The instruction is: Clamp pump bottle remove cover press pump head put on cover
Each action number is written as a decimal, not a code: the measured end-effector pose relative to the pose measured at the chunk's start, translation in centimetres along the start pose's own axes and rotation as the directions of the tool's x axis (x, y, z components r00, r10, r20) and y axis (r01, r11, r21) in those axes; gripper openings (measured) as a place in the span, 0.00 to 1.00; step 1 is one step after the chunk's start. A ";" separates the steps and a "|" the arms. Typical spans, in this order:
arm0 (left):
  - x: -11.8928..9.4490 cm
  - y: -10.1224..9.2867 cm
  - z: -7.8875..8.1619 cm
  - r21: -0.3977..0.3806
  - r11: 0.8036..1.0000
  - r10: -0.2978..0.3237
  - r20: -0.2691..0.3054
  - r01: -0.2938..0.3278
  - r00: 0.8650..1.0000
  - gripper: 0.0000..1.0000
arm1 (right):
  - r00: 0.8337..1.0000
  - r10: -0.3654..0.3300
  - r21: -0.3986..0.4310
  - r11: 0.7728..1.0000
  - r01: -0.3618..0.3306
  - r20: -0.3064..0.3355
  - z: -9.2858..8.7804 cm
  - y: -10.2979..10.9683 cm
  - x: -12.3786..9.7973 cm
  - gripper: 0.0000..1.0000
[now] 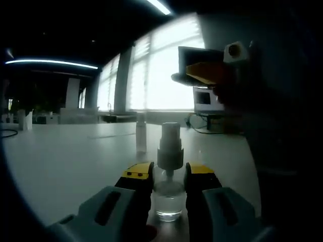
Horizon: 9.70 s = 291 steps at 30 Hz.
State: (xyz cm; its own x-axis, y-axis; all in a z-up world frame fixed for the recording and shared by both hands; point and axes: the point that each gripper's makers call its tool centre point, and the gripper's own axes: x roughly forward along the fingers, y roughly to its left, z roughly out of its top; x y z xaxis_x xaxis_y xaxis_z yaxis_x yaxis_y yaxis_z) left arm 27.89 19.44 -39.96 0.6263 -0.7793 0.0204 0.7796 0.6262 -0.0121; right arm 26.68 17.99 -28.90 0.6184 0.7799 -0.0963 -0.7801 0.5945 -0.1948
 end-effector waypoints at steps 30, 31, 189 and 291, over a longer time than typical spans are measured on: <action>-0.1 -0.1 0.0 0.007 1.000 -0.001 0.001 0.001 1.000 0.16 | 0.946 0.183 -0.244 0.937 -0.250 -0.267 -1.4 2.8 2.6 0.15; -0.1 -0.1 0.0 0.007 1.000 -0.001 0.001 0.001 1.000 0.16 | 0.937 0.188 -0.272 0.924 -0.270 -0.293 -1.6 2.9 2.6 0.15; 0.0 -0.5 0.0 0.019 1.000 -0.020 0.000 0.020 1.000 0.16 | 0.172 0.272 -0.035 0.443 -0.896 -0.947 -5.9 5.9 3.1 0.00; 0.0 -0.5 0.1 0.009 1.000 -0.030 0.004 0.030 1.000 0.16 | 0.186 0.222 -0.064 0.463 -0.884 -0.957 -5.9 5.9 3.1 0.00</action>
State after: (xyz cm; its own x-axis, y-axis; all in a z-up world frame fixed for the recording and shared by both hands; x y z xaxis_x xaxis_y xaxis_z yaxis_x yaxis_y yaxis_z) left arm 27.47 19.13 -39.89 0.6027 -0.7976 0.0247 0.7978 0.6029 -0.0021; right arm 24.58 22.72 -36.14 0.0323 0.0897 -0.9954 -0.9017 -0.4270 -0.0677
